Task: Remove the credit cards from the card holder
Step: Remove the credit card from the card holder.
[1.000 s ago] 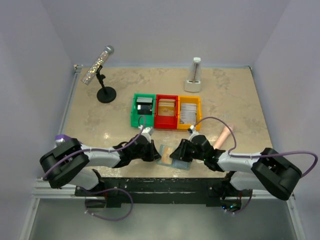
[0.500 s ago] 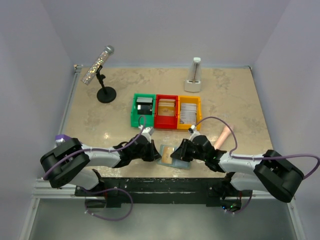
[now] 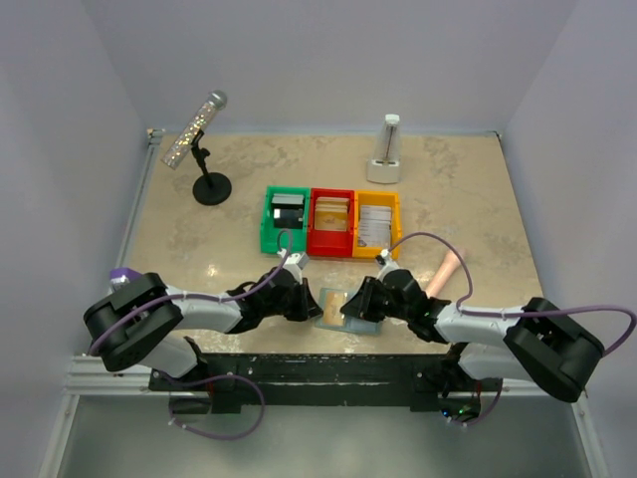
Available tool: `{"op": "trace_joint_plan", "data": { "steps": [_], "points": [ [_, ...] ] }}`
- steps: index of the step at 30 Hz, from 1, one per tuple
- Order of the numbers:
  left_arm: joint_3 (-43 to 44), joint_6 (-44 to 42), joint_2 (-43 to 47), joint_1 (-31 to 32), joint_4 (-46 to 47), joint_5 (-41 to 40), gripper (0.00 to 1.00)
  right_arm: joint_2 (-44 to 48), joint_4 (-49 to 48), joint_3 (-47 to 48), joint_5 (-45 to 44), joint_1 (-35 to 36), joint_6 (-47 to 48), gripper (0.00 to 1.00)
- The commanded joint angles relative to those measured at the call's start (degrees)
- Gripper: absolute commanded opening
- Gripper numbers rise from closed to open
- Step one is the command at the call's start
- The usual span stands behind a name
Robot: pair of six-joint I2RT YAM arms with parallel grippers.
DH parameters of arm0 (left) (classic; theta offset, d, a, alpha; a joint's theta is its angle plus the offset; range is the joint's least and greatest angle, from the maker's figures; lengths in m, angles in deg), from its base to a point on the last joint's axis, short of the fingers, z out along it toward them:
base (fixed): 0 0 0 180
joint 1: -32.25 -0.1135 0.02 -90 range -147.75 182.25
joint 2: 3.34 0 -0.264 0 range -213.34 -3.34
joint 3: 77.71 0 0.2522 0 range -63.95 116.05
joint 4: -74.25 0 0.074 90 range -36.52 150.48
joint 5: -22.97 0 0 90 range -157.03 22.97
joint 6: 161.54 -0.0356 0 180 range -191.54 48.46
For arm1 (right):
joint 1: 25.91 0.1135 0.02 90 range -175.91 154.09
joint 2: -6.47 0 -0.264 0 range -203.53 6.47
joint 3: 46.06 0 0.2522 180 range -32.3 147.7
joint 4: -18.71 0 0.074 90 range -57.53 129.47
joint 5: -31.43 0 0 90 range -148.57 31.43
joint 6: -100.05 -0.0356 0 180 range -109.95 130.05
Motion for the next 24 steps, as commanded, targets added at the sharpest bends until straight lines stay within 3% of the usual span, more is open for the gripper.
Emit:
{"op": "trace_joint_plan", "data": {
  "steps": [1, 3, 17, 24],
  "points": [
    [-0.5, -1.0, -2.7, 0.5, -5.7, 0.1, 0.02, 0.7, -3.1, 1.2, 0.9, 0.5, 0.0, 0.16],
    [-0.5, -0.8, -2.7, 0.6, -5.9, -0.1, 0.02, 1.2, -2.8, 1.1, 0.7, 0.5, 0.2, 0.10],
    [-0.2, -0.1, -3.0, 0.5, -7.0, -1.2, 0.00, 6.7, 3.1, 1.8, 0.2, 0.5, 2.9, 0.00],
    [-0.4, 0.2, -3.0, 0.5, -7.3, -1.3, 0.00, 7.9, 4.8, 1.8, -0.4, 0.5, 3.2, 0.00]
  ]
}}
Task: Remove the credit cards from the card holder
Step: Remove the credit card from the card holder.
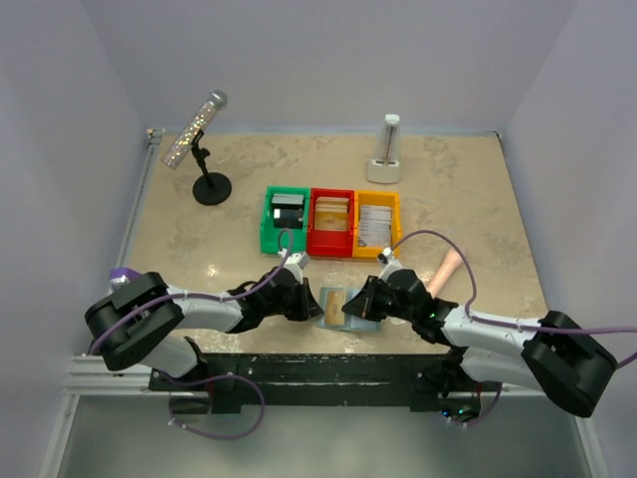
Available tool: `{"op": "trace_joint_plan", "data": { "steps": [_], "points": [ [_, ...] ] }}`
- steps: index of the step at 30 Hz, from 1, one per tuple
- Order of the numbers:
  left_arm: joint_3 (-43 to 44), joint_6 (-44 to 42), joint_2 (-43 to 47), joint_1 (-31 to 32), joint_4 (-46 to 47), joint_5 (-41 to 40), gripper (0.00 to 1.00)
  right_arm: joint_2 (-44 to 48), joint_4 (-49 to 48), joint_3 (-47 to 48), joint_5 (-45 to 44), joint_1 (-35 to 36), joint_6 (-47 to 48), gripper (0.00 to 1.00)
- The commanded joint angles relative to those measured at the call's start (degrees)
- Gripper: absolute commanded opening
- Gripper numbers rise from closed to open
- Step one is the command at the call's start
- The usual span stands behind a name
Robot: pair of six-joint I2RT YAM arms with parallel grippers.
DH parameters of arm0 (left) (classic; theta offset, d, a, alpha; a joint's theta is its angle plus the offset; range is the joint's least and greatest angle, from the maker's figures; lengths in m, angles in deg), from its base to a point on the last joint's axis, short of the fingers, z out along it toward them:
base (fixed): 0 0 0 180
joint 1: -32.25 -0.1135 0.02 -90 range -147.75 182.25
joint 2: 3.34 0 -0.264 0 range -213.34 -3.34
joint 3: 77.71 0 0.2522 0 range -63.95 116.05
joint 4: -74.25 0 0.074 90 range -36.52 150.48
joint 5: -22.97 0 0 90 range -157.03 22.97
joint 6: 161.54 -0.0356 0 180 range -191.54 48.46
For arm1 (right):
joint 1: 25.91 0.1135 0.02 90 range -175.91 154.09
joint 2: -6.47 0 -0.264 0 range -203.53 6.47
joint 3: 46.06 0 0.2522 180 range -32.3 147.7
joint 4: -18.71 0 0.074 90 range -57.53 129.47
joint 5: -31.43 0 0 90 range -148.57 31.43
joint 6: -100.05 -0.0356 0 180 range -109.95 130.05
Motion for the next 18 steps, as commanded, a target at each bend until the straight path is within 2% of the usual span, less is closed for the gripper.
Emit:
{"op": "trace_joint_plan", "data": {
  "steps": [1, 18],
  "points": [
    [-0.9, 0.0, -2.6, 0.6, -7.1, -1.4, 0.00, 2.2, 1.0, 1.7, -0.2, 0.4, 1.2, 0.00],
    [-1.7, 1.0, -2.0, 0.5, -7.0, -2.3, 0.00, 5.2, 3.8, 0.5, -1.8, 0.4, 0.5, 0.00]
  ]
}}
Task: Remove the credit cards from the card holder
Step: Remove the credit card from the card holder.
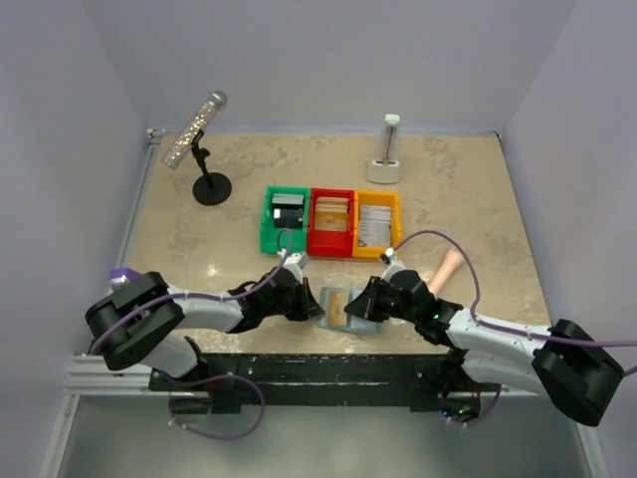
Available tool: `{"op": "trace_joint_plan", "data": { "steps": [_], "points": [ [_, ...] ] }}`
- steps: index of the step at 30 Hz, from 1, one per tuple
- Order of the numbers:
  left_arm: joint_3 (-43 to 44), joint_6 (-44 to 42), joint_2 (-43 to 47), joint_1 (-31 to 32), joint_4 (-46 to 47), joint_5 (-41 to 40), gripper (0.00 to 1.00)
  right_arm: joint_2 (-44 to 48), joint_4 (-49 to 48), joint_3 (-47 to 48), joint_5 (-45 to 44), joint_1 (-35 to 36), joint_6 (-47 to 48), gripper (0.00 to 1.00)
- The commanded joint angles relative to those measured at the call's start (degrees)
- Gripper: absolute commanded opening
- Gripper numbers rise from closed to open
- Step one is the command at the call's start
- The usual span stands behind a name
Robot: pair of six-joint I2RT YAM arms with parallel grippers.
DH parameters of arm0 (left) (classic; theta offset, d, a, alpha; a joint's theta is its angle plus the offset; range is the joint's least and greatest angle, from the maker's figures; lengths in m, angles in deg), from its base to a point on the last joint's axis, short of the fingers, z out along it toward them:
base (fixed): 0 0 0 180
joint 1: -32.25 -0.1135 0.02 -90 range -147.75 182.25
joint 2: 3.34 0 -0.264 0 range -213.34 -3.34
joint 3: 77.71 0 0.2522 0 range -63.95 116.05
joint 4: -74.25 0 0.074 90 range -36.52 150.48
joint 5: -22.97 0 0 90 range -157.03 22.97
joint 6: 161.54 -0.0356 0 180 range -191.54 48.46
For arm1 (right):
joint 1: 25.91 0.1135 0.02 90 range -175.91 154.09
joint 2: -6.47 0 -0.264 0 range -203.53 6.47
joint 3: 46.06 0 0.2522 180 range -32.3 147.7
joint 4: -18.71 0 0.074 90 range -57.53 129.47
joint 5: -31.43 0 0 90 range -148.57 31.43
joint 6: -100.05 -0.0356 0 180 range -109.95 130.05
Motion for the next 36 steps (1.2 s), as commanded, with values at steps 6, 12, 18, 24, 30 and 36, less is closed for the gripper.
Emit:
{"op": "trace_joint_plan", "data": {
  "steps": [6, 12, 18, 24, 30, 36],
  "points": [
    [-2.2, 0.4, -1.5, 0.5, -7.0, -2.6, 0.00, 1.0, -0.4, 0.0, -1.4, 0.4, -0.3, 0.01],
    [-2.4, 0.4, -1.2, 0.5, -6.8, -2.7, 0.00, 0.9, -0.7, 0.0, -1.1, 0.4, -0.4, 0.06],
    [-2.4, 0.2, -1.3, 0.5, -6.5, -2.4, 0.00, 0.3, -1.2, 0.3, -0.5, 0.4, -0.4, 0.13],
    [-2.4, 0.1, -1.5, 0.5, -6.4, -2.3, 0.00, -0.2, -1.5, 0.5, -0.3, 0.4, -0.3, 0.19],
    [-2.3, 0.1, -1.7, 0.5, -6.4, -2.3, 0.00, 0.0, -1.6, 0.4, -0.5, 0.4, -0.4, 0.14],
    [-2.2, 0.2, -1.7, 0.5, -6.7, -2.5, 0.00, 1.3, -0.8, -0.2, -1.1, 0.4, -0.4, 0.10]
  ]
}}
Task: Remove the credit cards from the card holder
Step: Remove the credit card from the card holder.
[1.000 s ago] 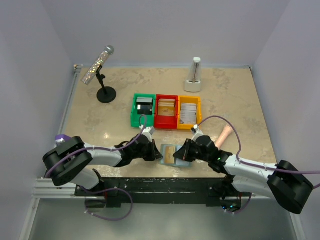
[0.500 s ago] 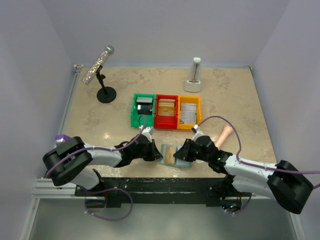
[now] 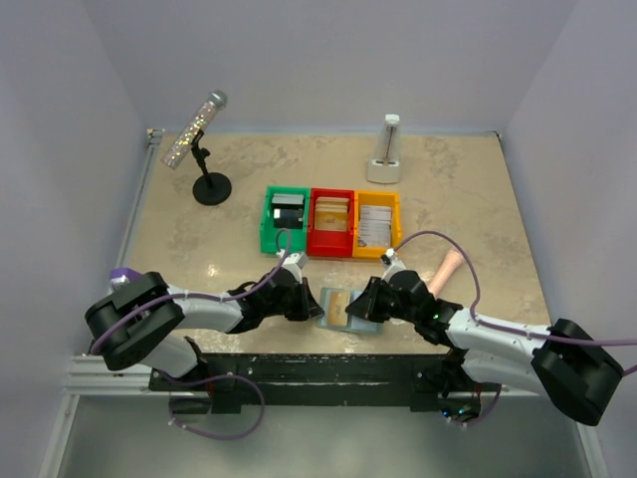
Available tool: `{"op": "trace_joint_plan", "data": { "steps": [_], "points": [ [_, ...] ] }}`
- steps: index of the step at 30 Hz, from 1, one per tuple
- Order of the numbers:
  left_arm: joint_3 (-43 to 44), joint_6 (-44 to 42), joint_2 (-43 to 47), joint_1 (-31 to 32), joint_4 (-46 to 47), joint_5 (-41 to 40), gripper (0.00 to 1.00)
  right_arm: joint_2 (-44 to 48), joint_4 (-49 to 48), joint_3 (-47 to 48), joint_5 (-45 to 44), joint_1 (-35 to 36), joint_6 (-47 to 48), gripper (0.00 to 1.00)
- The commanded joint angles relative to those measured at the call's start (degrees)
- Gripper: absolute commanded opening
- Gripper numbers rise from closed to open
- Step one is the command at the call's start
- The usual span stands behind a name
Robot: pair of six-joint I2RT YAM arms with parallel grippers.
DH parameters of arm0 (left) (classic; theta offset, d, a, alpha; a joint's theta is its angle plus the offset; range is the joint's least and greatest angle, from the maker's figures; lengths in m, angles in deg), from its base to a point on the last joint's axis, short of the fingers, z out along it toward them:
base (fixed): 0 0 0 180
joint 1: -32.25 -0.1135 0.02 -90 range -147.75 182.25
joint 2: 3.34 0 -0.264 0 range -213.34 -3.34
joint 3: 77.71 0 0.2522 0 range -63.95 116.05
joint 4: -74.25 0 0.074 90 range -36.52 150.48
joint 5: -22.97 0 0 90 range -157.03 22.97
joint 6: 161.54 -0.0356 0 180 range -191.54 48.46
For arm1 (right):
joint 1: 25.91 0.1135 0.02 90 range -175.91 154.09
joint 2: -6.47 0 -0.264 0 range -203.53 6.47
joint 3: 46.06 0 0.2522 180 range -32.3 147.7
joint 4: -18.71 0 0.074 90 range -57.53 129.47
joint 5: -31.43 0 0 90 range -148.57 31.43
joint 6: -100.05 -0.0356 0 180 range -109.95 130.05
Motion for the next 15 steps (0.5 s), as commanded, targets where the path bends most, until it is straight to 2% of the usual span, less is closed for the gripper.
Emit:
{"op": "trace_joint_plan", "data": {
  "steps": [1, 15],
  "points": [
    [-2.0, -1.1, -1.8, 0.5, -6.9, -2.0, 0.00, 1.6, -1.5, -0.2, -0.5, 0.4, -0.1, 0.09],
    [-2.0, -0.7, -1.8, 0.5, -7.2, -2.4, 0.00, 4.4, 0.4, -1.0, -1.4, 0.2, -0.1, 0.09]
  ]
}}
